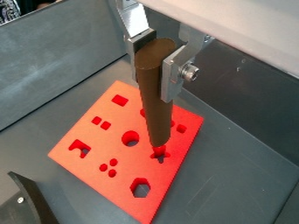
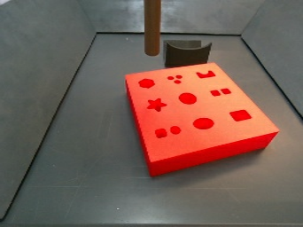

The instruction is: Insert the oval object.

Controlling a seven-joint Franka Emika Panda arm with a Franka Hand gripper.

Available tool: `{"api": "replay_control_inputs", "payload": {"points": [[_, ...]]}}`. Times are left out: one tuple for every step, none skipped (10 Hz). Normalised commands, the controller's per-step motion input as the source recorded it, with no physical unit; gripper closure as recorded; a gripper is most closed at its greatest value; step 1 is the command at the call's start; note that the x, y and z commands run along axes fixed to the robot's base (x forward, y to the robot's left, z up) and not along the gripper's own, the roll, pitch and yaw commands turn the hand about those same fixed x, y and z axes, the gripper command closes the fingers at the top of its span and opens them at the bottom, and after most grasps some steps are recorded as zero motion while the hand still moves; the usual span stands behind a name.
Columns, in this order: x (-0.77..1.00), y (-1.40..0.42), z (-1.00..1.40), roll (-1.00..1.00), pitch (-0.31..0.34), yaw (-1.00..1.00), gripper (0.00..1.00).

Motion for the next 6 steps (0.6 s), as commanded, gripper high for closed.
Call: {"api": "replay_control_inputs", "payload": {"points": [[0.0, -0.05, 0.02, 0.09, 0.0, 0.0, 1.0], [0.0, 0.0, 0.0, 0.02, 0.0, 0.0, 1.0], [0.0, 0.0, 0.0, 0.01, 0.0, 0.0, 1.0], [0.26, -0.23, 0.0, 0.0, 0.0, -0.67, 1.0], [0.01, -0.15, 0.0, 0.0, 0.0, -0.99, 1.0], [0.0, -0.07, -0.05, 0.0, 0.0, -1.0, 1.0]]}}
